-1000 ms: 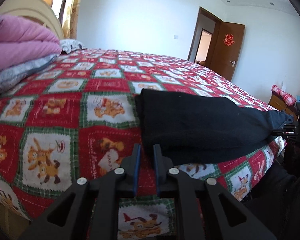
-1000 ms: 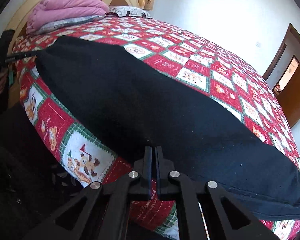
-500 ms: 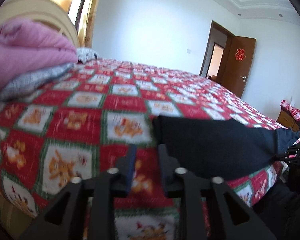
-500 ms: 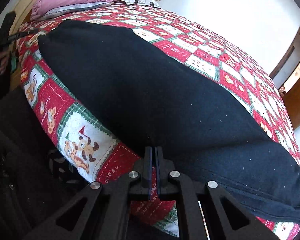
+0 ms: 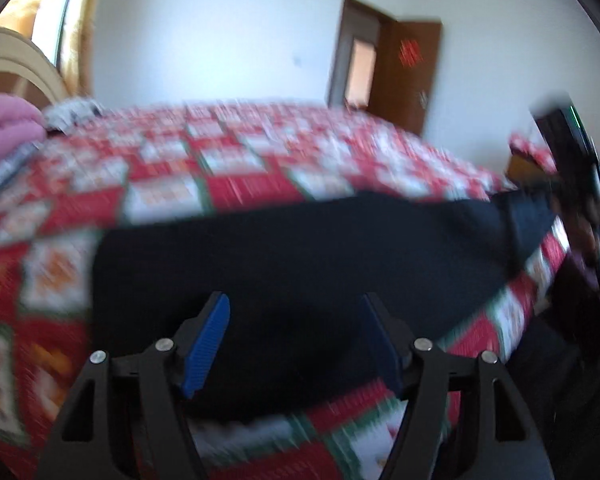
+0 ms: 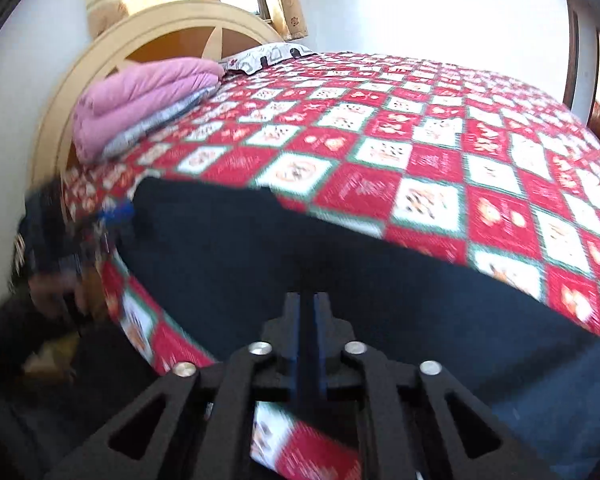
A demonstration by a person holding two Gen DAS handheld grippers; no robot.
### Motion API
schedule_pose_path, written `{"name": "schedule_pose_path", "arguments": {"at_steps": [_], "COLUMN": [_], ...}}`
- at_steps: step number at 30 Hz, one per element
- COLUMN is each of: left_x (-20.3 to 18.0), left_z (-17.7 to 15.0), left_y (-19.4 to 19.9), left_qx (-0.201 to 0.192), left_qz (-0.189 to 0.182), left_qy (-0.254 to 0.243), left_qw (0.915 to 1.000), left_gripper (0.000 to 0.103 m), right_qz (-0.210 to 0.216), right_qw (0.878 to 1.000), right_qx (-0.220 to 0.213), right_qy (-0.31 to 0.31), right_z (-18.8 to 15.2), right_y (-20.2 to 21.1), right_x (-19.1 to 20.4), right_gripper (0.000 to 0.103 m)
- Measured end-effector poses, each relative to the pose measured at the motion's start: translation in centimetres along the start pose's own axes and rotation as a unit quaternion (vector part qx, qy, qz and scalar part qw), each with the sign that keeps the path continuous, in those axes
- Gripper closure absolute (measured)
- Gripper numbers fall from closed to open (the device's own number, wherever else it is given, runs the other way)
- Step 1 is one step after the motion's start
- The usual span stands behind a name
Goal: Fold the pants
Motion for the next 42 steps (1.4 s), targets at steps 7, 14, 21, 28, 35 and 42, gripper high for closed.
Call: {"name": "schedule_pose_path", "arguments": {"at_steps": [7, 14, 21, 28, 35, 42], "left_x": [-0.6, -0.7, -0.6, -1.0, -1.1, -3.1], "left_z": [-1.5, -1.6, -1.5, -1.8, -1.0, 0.6], "left_y": [0.7, 0.8, 0.4, 0.3, 0.7, 0.5], "left_qx": [-0.018, -0.031, -0.036, -0.036, -0.03, -0.035], "left_qz": [0.01, -0.003, -0.008, -0.004, -0.004, -0.039], "left_qy": [-0.034, -0.026, -0.025, -0.034, -0.021, -0.01], "left_qw": [0.9992, 0.9992, 0.999, 0.9988, 0.9993, 0.9986], "left_gripper": [0.028, 0.028, 0.027, 0.024, 0.023, 0.023], "right_qz": [0.07, 0.117, 0.156, 0.126, 0.111, 0.022], "right_qw": [0.993, 0.977, 0.961, 0.97, 0.969, 0.981], "right_qx": [0.028, 0.076, 0.103, 0.058, 0.068, 0.018], "right_qy": [-0.09, -0.159, -0.203, -0.202, -0.209, -0.194], "right_z": [6.3, 9.3, 9.2, 10.3, 8.3, 1.3], "right_y": [-5.9, -11.3, -13.9, -12.9, -12.8, -2.4], "right_x": [0.6, 0.7, 1.0, -0.1, -0.7, -6.2], "right_gripper": [0.052, 0.067, 0.098, 0.099, 0.08, 0.075]}}
Point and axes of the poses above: each gripper's, at about its wrist camera, not at the fingertips, and y roughly against the way its jaws point, x to its left, z to its top, the point moved 8 cm from there along -y, roughly the way its jaws point, and after that the axes turned 4 degrees about x, right-handed, at the moved point
